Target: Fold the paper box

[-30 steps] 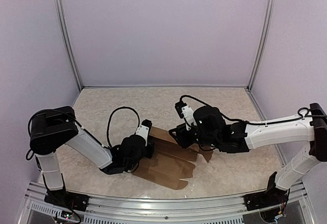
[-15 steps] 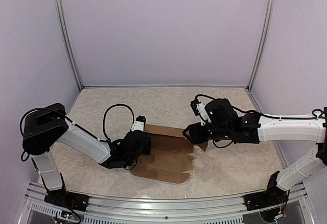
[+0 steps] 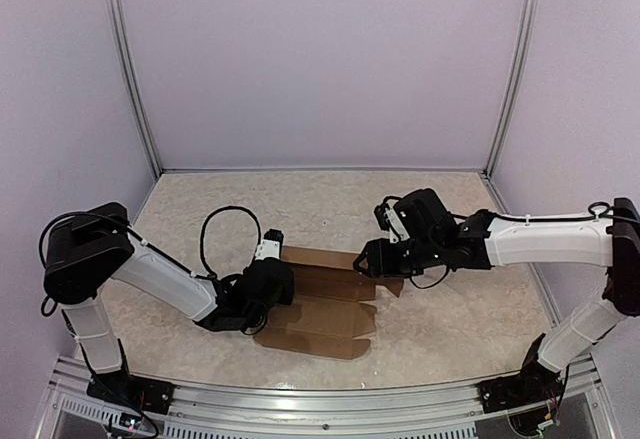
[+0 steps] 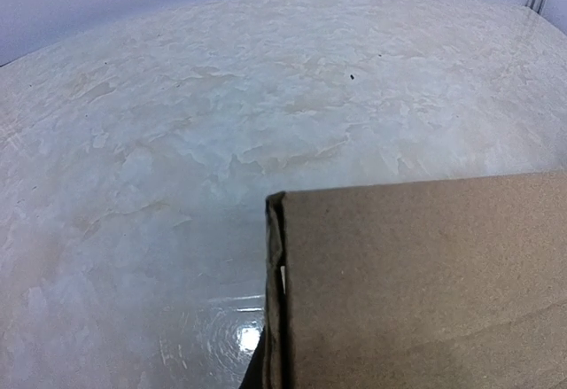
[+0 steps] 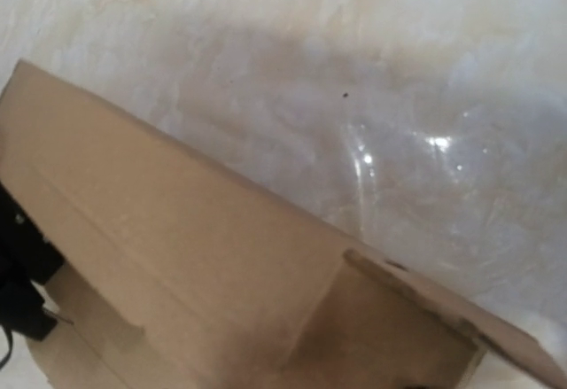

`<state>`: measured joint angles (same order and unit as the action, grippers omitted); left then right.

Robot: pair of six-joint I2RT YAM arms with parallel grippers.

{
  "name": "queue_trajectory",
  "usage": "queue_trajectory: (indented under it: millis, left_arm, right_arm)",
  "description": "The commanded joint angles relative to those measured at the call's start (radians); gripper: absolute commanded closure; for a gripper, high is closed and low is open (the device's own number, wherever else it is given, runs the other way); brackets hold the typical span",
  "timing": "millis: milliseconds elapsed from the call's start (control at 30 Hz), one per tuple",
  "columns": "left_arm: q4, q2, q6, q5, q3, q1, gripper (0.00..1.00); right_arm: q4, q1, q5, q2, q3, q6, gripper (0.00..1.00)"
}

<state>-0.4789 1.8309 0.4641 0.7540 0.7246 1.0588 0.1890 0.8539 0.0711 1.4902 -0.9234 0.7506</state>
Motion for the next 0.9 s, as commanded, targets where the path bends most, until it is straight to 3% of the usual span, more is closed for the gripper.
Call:
queue_trajectory:
  millis: [0,233,600,867]
  left_arm:
    - [-0.004,-0.004,0.001,0.025,0.004,0.013,1.00]
    - [-0.010,-0.004,-0.005,0.023,0.002,0.013,1.00]
    - [-0.047,-0.042,-0.001,-0.024,-0.033,0.018,1.00]
    - [-0.053,-0.072,0.023,-0.059,-0.043,0.023,1.00]
  right_arm:
    - [-0.026,-0.019,0.039,0.034,-0.020,0.071,0.46]
    - [-0.133,-0.018,0.067,0.060,0.022,0.152,0.49]
    - [-0.308,-0.020,0.080,0.060,0.082,0.259,0.61]
    - [-0.348,-0.020,0.086,0.035,0.081,0.259,0.69]
